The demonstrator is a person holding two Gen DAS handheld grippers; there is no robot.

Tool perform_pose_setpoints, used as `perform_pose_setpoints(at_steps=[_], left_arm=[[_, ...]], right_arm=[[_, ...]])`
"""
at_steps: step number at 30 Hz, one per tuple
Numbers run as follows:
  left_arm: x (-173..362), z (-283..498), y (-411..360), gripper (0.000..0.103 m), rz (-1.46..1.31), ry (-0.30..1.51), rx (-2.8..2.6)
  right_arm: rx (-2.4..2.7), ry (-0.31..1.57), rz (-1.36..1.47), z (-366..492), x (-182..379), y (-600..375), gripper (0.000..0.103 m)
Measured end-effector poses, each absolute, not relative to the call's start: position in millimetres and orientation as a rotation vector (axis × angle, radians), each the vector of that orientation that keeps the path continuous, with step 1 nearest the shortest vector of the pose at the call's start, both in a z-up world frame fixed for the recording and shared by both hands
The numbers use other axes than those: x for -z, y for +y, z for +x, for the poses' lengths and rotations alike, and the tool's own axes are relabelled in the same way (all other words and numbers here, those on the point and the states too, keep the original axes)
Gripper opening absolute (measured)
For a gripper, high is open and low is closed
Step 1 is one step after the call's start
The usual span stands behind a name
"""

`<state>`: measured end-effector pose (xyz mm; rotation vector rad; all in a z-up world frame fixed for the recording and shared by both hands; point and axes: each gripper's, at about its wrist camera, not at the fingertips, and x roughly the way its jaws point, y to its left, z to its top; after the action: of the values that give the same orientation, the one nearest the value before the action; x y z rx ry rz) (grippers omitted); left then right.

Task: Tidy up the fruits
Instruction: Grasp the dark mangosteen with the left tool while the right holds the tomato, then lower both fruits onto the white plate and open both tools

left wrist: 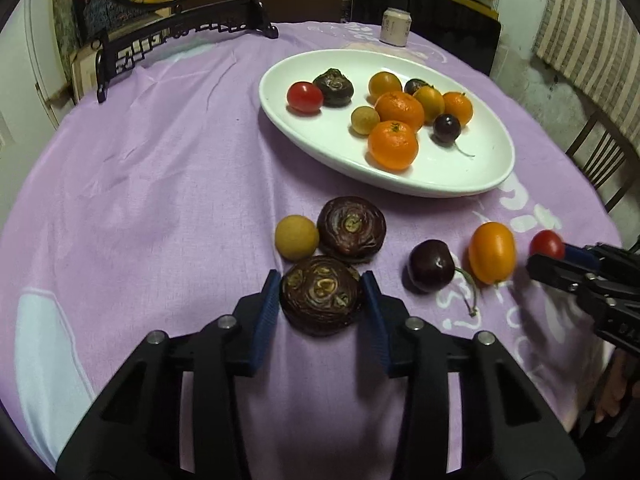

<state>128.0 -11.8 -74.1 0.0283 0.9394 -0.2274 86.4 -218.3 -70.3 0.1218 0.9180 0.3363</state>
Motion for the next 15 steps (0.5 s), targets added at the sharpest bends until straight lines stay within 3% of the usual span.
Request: perform_pose_setpoints(at_steps=[15], left_arm=[[45,76,22,0.041,-0.060,0.871,0.278]], right_arm=[[-0.352,0.896,0.111,77,56,-200,0.032]])
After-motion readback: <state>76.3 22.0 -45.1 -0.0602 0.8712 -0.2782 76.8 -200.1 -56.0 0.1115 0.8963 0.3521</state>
